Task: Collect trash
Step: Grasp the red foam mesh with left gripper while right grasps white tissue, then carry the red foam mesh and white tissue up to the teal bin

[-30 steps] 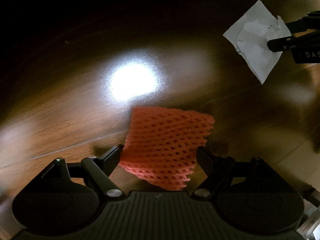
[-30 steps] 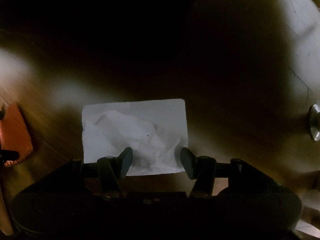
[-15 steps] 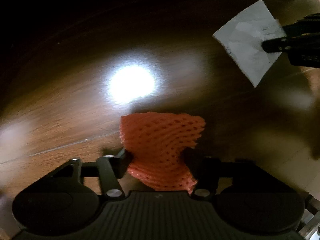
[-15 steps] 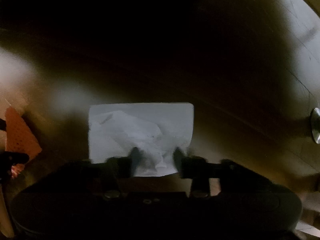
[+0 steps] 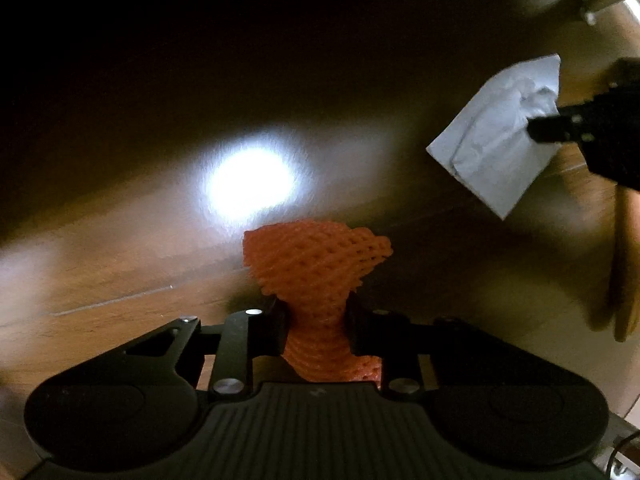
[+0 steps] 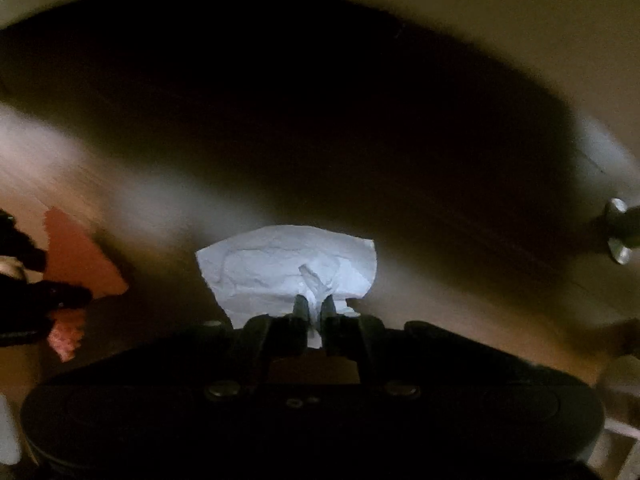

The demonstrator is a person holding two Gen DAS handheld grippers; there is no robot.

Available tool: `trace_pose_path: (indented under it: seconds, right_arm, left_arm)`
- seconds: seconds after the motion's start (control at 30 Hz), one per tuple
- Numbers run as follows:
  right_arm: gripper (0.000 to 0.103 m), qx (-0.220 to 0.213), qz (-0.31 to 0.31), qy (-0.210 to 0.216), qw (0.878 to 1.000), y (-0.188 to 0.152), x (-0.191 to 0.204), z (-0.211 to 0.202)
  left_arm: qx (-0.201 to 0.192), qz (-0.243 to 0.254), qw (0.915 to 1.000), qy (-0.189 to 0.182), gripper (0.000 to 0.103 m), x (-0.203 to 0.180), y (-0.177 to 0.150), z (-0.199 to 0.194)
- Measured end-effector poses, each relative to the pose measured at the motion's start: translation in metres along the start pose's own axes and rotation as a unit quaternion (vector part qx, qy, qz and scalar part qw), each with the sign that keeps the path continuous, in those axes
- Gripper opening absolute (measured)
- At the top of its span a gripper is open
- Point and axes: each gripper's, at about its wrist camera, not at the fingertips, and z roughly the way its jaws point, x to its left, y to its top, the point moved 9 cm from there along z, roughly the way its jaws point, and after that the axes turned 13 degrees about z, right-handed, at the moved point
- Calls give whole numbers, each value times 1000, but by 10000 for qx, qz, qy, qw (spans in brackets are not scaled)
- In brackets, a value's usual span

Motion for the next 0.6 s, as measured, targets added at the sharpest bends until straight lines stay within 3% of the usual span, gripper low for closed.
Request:
trace_pose_path:
  seconds: [0.2, 0.43, 0.6]
  right_arm:
    - [5, -291, 338, -33, 9990, 3, -10, -77]
    - [5, -911, 781, 207, 9926, 12, -11, -194]
    - [5, -1317, 1023, 332, 9854, -8, -41, -280]
  left_arm:
    - [-306, 332, 9989, -108, 27, -18, 14, -62]
    - [-860, 716, 9937, -95, 27, -58, 29, -164]
    - [-1280, 752, 9889, -69, 27, -92, 33, -241]
